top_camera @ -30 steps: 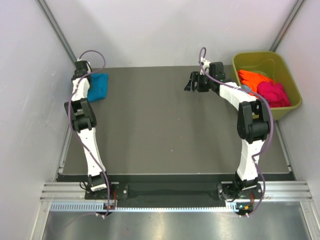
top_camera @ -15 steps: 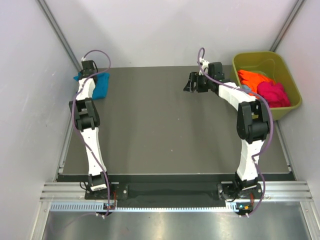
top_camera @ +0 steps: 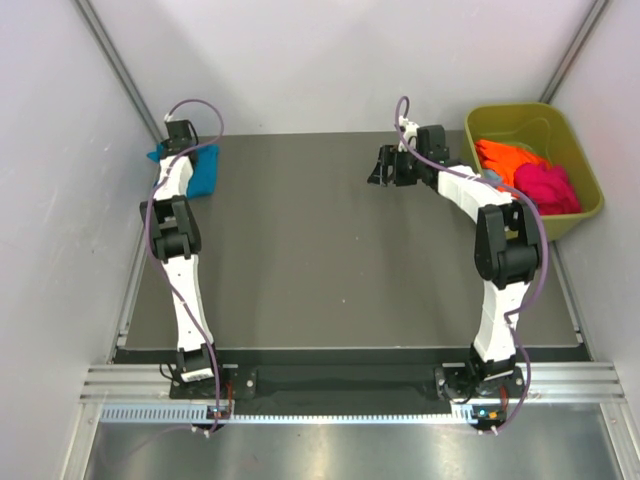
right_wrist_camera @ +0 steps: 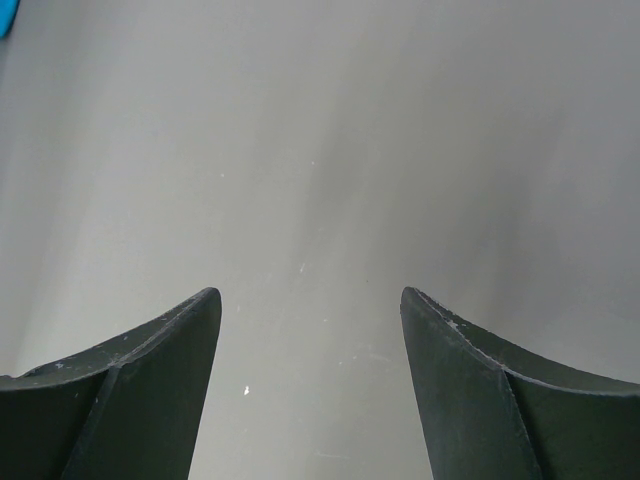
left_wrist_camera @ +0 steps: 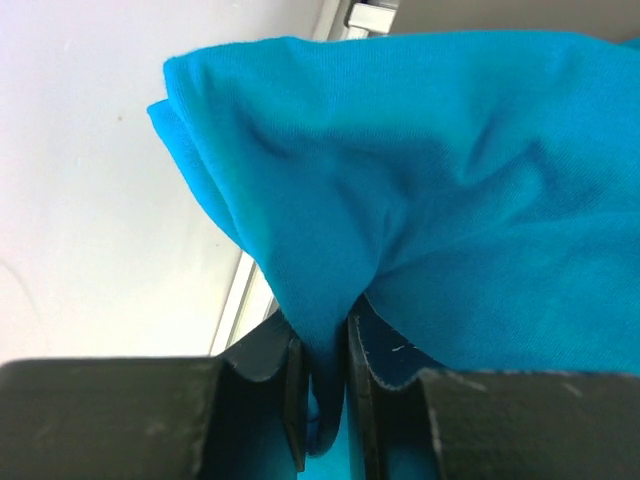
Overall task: Fold and stack the t-shirts
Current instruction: Neatly place the folded tshirt to the corner
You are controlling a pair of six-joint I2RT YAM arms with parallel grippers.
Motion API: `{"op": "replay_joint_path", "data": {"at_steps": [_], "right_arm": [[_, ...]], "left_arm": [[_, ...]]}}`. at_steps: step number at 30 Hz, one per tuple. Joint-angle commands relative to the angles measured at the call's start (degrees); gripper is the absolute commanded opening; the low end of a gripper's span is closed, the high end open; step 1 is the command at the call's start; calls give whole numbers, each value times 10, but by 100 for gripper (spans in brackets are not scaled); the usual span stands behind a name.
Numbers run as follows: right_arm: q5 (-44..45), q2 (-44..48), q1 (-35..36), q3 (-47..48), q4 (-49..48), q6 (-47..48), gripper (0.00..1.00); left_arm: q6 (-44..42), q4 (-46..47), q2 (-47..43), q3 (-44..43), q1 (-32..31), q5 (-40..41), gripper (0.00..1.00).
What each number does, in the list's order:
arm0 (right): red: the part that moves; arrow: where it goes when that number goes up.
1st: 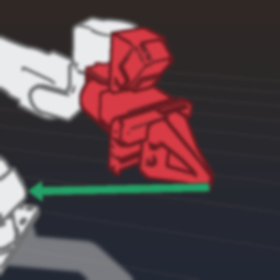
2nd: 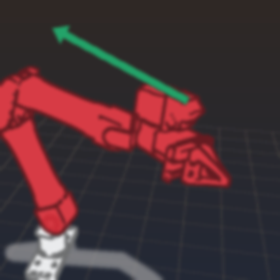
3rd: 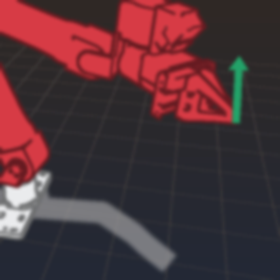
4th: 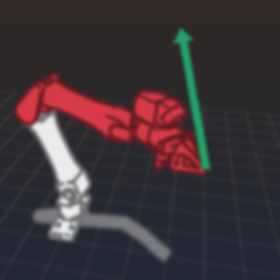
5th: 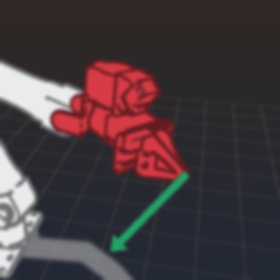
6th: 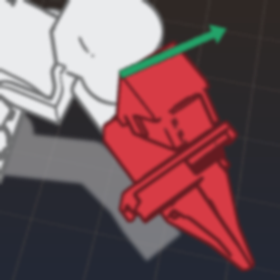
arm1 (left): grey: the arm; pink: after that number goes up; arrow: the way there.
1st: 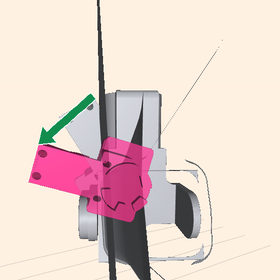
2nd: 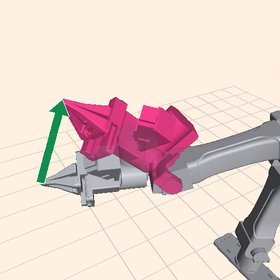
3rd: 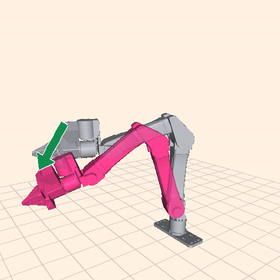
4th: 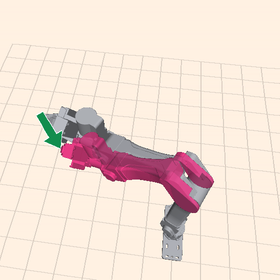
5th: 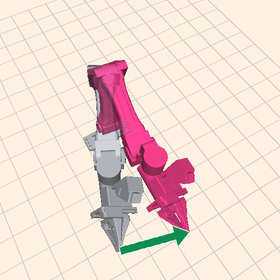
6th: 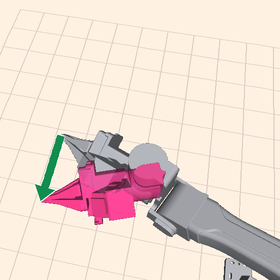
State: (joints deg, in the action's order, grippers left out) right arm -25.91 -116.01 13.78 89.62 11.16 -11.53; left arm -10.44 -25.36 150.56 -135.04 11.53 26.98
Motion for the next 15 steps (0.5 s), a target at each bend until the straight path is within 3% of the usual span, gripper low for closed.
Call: {"op": "replay_joint_path", "data": {"at_steps": [1,15], "right_arm": [[2,45,8,-2,-13,14,73],[2,43,10,-3,-12,14,73]], "left_arm": [[-5,48,-4,-19,7,30,9],[-48,93,8,-19,14,46,12]]}}
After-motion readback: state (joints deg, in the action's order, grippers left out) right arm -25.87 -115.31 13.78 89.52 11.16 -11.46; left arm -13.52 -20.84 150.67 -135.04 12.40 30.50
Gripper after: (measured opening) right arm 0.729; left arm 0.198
